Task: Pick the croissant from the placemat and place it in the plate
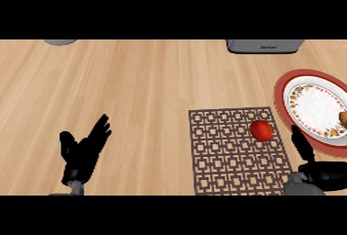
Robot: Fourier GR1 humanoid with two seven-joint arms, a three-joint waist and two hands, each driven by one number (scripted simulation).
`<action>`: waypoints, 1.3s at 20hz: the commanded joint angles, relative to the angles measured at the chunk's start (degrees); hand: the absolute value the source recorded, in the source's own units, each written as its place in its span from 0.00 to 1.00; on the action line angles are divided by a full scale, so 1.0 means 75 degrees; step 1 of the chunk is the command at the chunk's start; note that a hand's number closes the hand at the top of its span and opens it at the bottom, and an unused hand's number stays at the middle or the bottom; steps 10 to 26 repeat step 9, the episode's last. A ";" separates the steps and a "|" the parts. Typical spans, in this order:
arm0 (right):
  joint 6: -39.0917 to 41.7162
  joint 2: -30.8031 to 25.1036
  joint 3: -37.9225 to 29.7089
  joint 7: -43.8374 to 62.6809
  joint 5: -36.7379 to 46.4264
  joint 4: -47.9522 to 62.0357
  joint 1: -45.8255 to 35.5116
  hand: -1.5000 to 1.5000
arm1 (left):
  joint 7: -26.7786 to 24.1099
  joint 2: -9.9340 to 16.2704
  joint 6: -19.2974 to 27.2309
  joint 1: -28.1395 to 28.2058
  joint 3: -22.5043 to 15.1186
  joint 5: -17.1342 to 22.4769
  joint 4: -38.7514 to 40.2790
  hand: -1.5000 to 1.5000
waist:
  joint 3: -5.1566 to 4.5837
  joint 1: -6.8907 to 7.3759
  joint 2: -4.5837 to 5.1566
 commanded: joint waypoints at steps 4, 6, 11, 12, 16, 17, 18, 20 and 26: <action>-0.0650 0.0046 0.0964 0.2018 0.1543 -0.0232 0.0725 0.00 | 0.0059 0.0129 -0.0182 -0.0088 0.0263 0.0102 0.0115 0.50 | -0.0014 0.0010 0.0025; -0.0949 0.0047 0.1395 0.2438 0.1663 -0.0028 0.0788 0.00 | 0.0319 0.0025 -0.0019 -0.0327 0.0178 0.0010 -0.0017 0.50 | -0.0011 0.0010 0.0028; -0.0780 0.0047 0.1381 0.3023 0.2335 -0.0167 0.0758 0.00 | 0.0123 -0.0009 -0.0041 0.0088 0.0030 -0.0121 -0.0090 0.50 | -0.0016 0.0022 0.0021; -0.0780 0.0047 0.1381 0.3023 0.2335 -0.0167 0.0758 0.00 | 0.0123 -0.0009 -0.0041 0.0088 0.0030 -0.0121 -0.0090 0.50 | -0.0016 0.0022 0.0021; -0.0780 0.0047 0.1381 0.3023 0.2335 -0.0167 0.0758 0.00 | 0.0123 -0.0009 -0.0041 0.0088 0.0030 -0.0121 -0.0090 0.50 | -0.0016 0.0022 0.0021; -0.0780 0.0047 0.1381 0.3023 0.2335 -0.0167 0.0758 0.00 | 0.0123 -0.0009 -0.0041 0.0088 0.0030 -0.0121 -0.0090 0.50 | -0.0016 0.0022 0.0021; -0.0780 0.0047 0.1381 0.3023 0.2335 -0.0167 0.0758 0.00 | 0.0123 -0.0009 -0.0041 0.0088 0.0030 -0.0121 -0.0090 0.50 | -0.0016 0.0022 0.0021; -0.0780 0.0047 0.1381 0.3023 0.2335 -0.0167 0.0758 0.00 | 0.0123 -0.0009 -0.0041 0.0088 0.0030 -0.0121 -0.0090 0.50 | -0.0016 0.0022 0.0021; -0.0780 0.0047 0.1381 0.3023 0.2335 -0.0167 0.0758 0.00 | 0.0123 -0.0009 -0.0041 0.0088 0.0030 -0.0121 -0.0090 0.50 | -0.0016 0.0022 0.0021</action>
